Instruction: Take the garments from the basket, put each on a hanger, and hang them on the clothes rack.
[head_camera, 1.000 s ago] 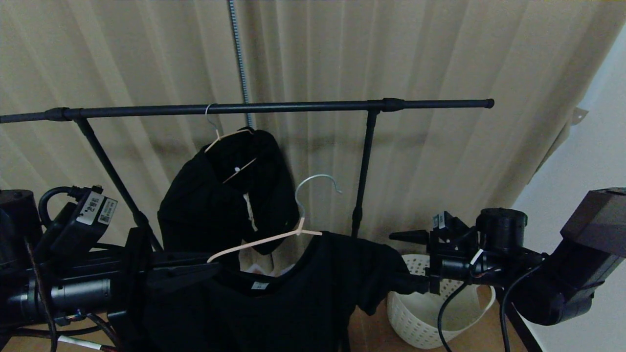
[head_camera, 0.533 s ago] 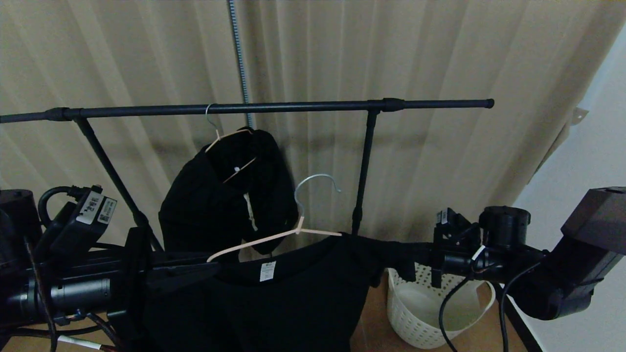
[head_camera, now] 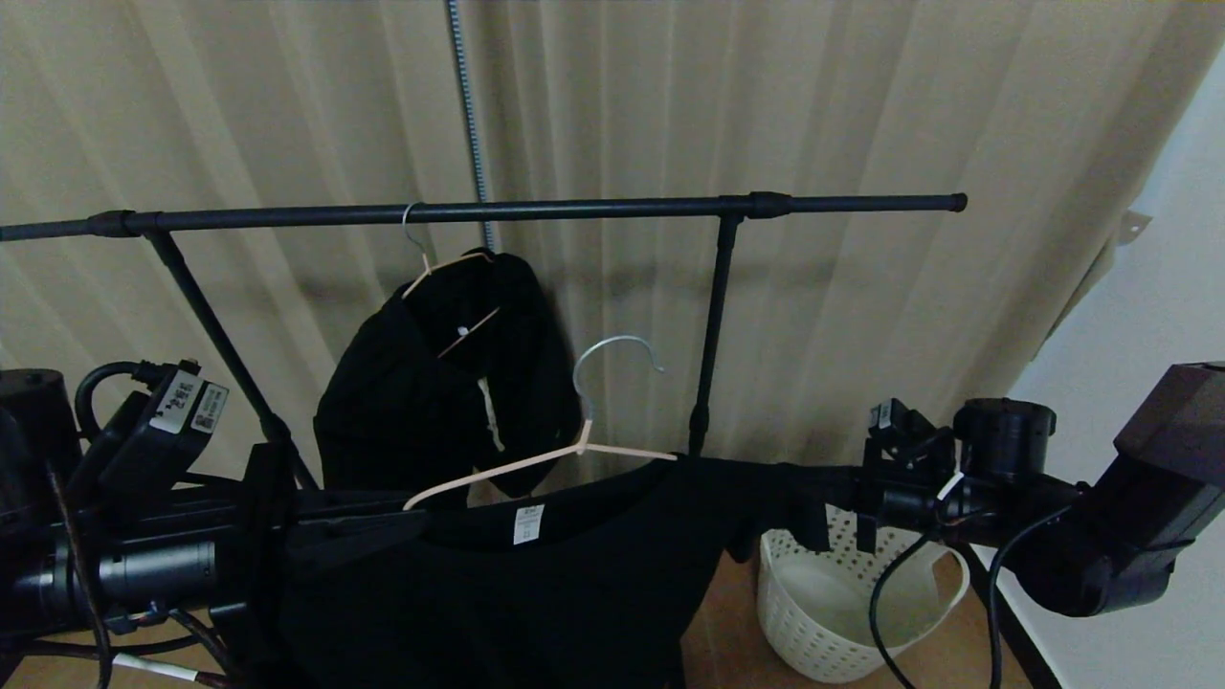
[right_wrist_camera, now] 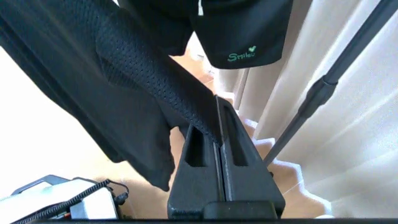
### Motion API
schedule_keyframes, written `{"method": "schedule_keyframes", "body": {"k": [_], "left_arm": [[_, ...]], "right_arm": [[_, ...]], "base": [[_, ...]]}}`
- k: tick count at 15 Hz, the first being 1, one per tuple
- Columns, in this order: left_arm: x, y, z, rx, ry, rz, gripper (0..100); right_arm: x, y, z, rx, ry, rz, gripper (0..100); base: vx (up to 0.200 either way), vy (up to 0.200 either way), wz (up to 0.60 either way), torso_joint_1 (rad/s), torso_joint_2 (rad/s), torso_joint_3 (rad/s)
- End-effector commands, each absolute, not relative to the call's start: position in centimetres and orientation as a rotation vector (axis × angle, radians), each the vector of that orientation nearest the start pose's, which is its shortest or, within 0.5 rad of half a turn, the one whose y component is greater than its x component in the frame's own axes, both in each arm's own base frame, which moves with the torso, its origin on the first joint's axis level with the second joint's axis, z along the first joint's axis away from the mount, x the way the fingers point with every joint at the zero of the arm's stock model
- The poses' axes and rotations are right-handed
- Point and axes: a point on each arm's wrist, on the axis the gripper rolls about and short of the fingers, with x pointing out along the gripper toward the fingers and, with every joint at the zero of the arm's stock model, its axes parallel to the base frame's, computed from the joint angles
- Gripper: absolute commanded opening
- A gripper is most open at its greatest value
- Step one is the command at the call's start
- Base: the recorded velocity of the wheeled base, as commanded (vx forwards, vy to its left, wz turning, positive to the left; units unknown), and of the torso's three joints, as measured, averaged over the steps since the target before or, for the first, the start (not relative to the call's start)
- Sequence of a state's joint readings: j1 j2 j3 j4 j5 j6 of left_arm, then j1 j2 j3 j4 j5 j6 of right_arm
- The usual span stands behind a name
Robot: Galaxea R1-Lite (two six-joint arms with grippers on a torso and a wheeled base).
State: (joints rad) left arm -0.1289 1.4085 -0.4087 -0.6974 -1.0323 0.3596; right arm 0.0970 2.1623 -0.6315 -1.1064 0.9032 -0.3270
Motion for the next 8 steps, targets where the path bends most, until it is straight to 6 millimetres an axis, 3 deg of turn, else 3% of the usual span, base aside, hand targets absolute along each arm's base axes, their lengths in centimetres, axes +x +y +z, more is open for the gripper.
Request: {"method": "schedule_keyframes", "body": {"k": [1, 2, 3, 8], "left_arm": [[19.4, -4.5, 16.3, 0.165, 0.085, -1.185, 0], [19.4, -4.5, 16.3, 0.159, 0.088, -1.184, 0], [19.4, -4.4, 16.3, 0.15, 0.094, -1.182, 0], [20.2, -3.6, 16.7, 0.104, 0.089, -1.124, 0]], "right_arm": [[32.6, 5.1, 4.4, -0.121, 0.248, 1.041, 0], [32.5, 5.1, 4.4, -0.128, 0.244, 1.043, 0], [32.4, 5.2, 4.5, -0.135, 0.239, 1.046, 100], [31.7, 5.7, 5.7, -0.239, 0.16, 1.068, 100]], "base": [[0.0, 0.0, 0.0, 0.0, 0.0, 0.0], [0.0, 0.0, 0.0, 0.0, 0.0, 0.0], [0.0, 0.0, 0.0, 0.0, 0.0, 0.0], [0.0, 0.0, 0.0, 0.0, 0.0, 0.0]]}}
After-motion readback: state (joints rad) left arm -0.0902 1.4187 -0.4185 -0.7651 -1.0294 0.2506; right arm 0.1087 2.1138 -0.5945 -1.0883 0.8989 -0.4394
